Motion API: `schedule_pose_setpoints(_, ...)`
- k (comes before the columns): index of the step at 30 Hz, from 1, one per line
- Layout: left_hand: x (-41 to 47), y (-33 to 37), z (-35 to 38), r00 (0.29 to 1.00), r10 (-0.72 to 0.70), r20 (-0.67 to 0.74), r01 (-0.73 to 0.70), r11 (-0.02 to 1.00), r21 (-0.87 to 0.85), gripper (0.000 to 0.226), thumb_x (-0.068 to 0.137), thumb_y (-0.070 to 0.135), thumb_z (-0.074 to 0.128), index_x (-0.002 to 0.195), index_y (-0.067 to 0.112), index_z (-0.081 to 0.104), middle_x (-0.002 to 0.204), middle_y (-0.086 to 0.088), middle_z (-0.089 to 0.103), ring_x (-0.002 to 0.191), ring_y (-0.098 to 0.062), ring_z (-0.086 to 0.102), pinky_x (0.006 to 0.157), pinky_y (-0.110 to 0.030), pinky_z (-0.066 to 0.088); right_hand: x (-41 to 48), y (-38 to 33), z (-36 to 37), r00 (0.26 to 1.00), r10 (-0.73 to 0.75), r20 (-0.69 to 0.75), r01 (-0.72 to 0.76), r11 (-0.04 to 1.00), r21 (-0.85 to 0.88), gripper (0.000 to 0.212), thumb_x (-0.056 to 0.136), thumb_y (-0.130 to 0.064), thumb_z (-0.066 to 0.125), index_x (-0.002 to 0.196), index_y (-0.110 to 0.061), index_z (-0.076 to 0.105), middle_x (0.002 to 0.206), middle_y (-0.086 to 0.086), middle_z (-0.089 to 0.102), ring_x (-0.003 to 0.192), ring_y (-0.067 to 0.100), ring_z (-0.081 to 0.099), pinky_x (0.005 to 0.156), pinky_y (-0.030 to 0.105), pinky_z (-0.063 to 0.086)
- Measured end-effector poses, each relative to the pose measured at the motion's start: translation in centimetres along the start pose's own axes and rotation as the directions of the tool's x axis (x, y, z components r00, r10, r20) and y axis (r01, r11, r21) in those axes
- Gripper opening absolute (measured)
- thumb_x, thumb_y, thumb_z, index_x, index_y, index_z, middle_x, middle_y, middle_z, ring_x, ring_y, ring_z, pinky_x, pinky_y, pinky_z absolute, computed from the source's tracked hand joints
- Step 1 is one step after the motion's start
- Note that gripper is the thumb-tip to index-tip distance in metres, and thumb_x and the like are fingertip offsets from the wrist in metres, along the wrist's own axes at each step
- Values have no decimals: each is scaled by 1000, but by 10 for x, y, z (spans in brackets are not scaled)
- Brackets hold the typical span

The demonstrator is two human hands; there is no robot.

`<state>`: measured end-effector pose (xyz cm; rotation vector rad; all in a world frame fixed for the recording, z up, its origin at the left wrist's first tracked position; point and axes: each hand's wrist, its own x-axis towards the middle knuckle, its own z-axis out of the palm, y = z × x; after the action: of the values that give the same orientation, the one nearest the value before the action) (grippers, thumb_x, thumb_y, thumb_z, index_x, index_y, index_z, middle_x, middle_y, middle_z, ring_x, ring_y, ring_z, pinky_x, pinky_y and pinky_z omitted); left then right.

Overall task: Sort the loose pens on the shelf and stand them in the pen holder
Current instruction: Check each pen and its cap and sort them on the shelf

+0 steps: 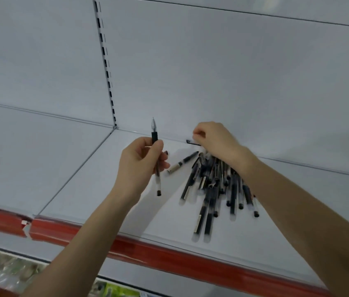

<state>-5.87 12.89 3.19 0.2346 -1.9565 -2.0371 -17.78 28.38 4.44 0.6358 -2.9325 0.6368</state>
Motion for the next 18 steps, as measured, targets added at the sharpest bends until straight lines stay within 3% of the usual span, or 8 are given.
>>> schedule_pose_setpoints(2,0,-2,-4,1000,-12,-9,12,1000,11,13,91,17,54,83,9,60,63,-1,62,53,-11,62,64,-29,56,24,7,13,995,27,92,-14,990,-141,21,92,-15,47,95,1,60,94,13,60,91,32,58,77,37,48)
schedule_pose_setpoints(5,2,-6,-10,999,-27,-27,27,999,23,14,91,18,54,88,6,61,65,-2,63,53,-10,61,64,-28,56,42,11,30,976,76,203,-18,962,-272,16,92,-11,45,82,-3,55,77,7,49,80,26,52,58,29,35)
schedule_pose_setpoints(8,3,-8,-13,999,-32,-29,33,999,28,12,90,18,55,84,10,61,64,0,63,53,-11,61,59,-23,54,46,8,36,975,47,218,32,938,-345,29,91,-10,47,62,-9,41,65,3,41,74,24,49,60,30,36)
schedule_pose_setpoints(12,2,-11,-12,999,-33,-4,33,998,51,13,91,18,54,80,13,60,65,0,63,54,-11,61,56,-21,52,48,12,37,974,49,223,46,915,-401,35,91,-14,49,57,-10,39,64,3,40,74,24,49,63,29,37)
schedule_pose_setpoints(15,2,-13,-12,999,-44,12,43,998,50,13,91,18,54,81,12,60,66,-1,63,54,-11,61,56,-19,52,47,16,36,973,36,228,55,922,-382,22,90,-13,49,77,0,61,83,12,60,85,30,59,73,34,48)
schedule_pose_setpoints(18,1,-12,-10,998,-54,33,53,997,51,13,91,17,54,81,10,60,67,-2,63,52,-9,60,54,-17,51,44,20,34,974,9,227,70,938,-339,23,91,-16,51,99,0,65,105,14,63,97,30,59,86,39,49)
